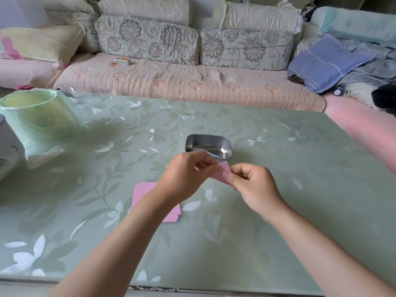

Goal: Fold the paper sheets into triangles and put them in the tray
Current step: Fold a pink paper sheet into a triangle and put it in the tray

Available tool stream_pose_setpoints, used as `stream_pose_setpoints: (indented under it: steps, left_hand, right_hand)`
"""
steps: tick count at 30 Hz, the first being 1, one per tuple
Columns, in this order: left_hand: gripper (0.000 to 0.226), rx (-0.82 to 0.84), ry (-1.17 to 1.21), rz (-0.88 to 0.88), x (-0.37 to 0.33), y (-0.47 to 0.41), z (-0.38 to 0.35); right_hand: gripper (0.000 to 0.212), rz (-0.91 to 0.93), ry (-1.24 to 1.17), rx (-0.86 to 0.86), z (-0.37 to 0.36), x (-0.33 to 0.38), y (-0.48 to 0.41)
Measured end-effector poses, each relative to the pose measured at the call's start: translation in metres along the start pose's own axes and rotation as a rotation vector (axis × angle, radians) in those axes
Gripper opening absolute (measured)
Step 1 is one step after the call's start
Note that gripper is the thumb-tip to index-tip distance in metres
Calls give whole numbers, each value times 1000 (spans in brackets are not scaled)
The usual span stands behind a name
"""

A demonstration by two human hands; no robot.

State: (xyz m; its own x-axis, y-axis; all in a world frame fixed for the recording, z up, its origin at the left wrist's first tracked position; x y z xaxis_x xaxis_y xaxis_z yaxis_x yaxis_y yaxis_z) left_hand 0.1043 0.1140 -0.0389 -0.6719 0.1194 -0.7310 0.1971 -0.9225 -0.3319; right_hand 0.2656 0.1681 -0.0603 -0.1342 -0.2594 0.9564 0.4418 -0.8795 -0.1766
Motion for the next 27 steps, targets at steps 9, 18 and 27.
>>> stream_pose_setpoints:
  steps: [9,18,27]
  left_hand:
    - [15,-141,-73,143,49,-30,30]
    - [20,-236,64,327,93,-37,38]
    - [16,-237,89,411,105,-38,39]
  right_hand:
    - [21,20,322,-25,-7,11,-84]
    - [20,-172,933,311,-59,-14,-158]
    - [23,-277,1107,462,-82,-30,-157]
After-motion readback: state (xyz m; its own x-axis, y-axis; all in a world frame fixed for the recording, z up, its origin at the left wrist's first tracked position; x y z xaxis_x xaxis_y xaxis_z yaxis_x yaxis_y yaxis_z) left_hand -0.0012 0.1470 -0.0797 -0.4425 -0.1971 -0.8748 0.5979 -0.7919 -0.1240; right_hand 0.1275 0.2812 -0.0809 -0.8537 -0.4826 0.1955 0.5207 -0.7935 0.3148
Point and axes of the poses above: each hand's wrist, its own y-axis away from the middle knuckle, its own z-axis out of the back of the hand, x = y × z, the point moved 8 cm from there along -y, towards the middle knuckle, and after that the axes turned 6 degrees about -y, right-handed, at the moved point
